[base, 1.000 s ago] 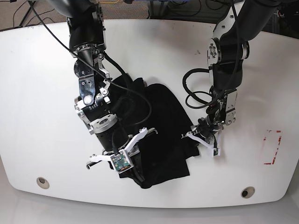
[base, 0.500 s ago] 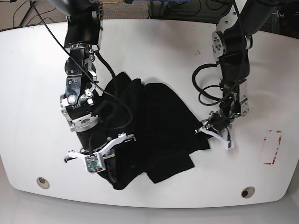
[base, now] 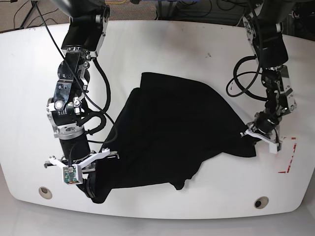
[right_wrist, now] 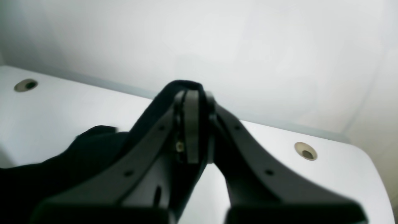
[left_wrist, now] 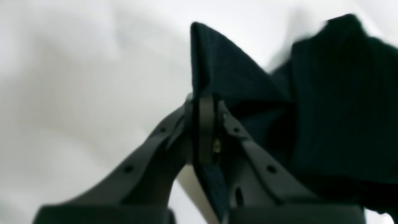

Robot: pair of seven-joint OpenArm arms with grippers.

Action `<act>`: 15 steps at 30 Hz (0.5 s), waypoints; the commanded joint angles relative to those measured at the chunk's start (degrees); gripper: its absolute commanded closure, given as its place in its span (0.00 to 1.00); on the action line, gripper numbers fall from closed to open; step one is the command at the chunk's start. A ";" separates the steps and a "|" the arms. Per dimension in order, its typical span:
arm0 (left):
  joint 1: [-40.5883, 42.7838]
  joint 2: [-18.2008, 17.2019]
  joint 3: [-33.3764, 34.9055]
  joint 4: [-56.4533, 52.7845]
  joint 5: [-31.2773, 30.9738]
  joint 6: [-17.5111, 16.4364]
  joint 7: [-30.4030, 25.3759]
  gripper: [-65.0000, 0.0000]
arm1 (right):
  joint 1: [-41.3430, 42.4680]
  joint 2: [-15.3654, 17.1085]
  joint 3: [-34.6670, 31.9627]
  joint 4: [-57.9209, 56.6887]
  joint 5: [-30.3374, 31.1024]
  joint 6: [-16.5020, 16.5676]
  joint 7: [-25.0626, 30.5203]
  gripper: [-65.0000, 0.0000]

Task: Layout the t-shirt on the table in an organized manner, then fold the t-shirt properly
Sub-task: 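Lift the shirt with both grippers and stretch it apart, laying it flat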

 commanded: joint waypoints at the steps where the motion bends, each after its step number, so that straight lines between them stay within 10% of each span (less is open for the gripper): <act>1: -0.65 -2.52 -0.15 5.29 -3.53 -0.62 -0.44 1.00 | 2.67 0.32 -0.05 1.19 0.13 -0.34 2.28 1.00; 15: -1.88 -10.26 -0.85 23.05 -12.06 0.79 4.05 1.00 | 11.29 2.78 -0.14 -1.89 0.13 -0.34 2.20 1.00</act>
